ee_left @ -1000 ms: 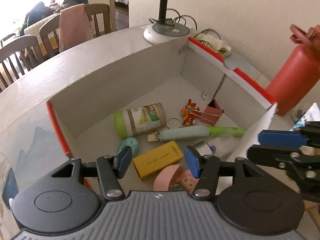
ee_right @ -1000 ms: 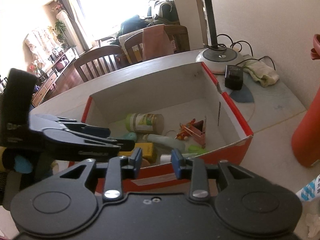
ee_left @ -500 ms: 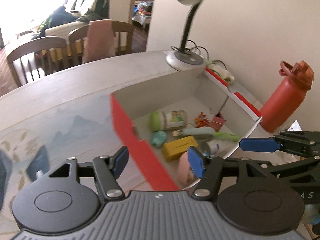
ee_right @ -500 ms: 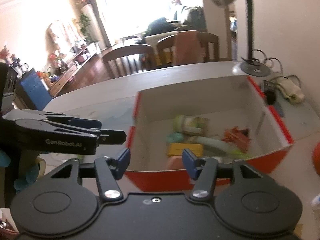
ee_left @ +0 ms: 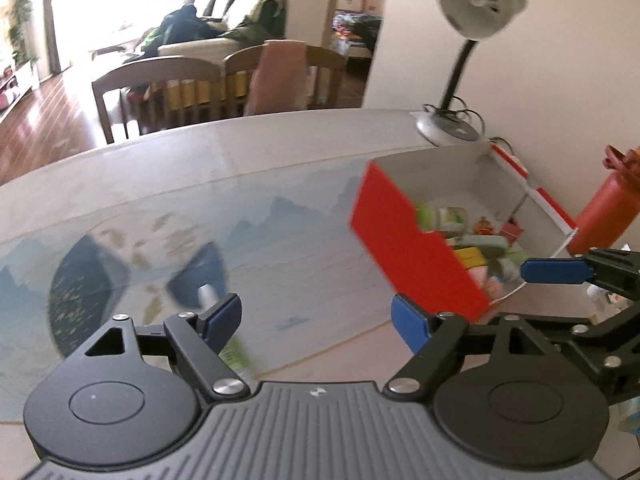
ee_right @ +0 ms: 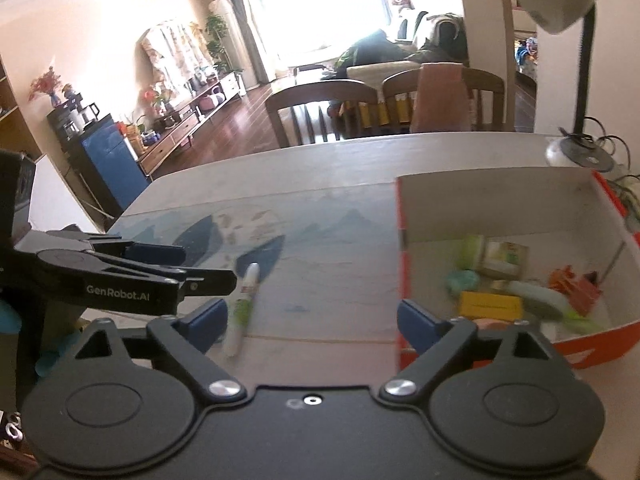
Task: Organize rigid objects
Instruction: 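Move both grippers back over the astronaut figurine and glue stick, then grasp the astronaut figurine with the left gripper while the right grasps the glue stick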
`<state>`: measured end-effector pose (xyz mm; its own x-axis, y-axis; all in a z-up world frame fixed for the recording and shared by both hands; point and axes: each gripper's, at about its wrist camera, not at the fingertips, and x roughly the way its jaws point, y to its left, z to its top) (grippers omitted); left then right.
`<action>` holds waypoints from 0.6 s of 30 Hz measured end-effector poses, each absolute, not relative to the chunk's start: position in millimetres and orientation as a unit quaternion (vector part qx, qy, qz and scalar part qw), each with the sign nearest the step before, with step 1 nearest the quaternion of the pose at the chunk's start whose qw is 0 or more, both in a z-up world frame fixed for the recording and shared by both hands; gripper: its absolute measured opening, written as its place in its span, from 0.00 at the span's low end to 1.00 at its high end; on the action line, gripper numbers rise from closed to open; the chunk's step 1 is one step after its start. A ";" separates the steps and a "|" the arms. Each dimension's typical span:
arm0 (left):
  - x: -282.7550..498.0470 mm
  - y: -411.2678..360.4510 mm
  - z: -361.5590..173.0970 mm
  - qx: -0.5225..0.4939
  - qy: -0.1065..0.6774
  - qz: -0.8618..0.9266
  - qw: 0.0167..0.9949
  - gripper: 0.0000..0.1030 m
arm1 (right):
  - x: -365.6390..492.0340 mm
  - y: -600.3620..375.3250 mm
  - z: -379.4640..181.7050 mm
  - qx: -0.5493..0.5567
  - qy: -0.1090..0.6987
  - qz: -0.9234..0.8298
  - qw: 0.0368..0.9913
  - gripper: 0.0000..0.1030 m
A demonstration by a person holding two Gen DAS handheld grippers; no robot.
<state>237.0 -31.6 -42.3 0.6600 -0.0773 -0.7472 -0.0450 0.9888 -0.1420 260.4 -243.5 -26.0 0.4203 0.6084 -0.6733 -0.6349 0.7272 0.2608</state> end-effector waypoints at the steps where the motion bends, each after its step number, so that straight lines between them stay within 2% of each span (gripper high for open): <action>1: 233.8 -24.8 -44.6 -0.079 0.413 -0.005 0.907 0.80 | 259.5 -237.1 -27.2 -0.017 0.396 0.371 0.840 0.94; 10: 209.9 28.4 -76.3 -0.091 0.437 0.030 0.894 0.82 | 259.1 -187.0 -39.8 -0.015 0.419 0.371 0.829 0.95; 12: 206.4 37.8 -84.8 -0.092 0.439 0.040 0.893 0.86 | 260.5 -176.2 -44.7 -0.017 0.428 0.370 0.825 0.95; 14: 204.0 45.8 -94.1 -0.096 0.442 0.049 0.891 0.97 | 260.2 -166.7 -50.2 -0.019 0.437 0.369 0.820 0.95; 18: 199.1 55.1 -111.3 -0.095 0.443 0.056 0.890 0.98 | 262.4 -148.3 -63.3 -0.031 0.453 0.358 0.816 0.95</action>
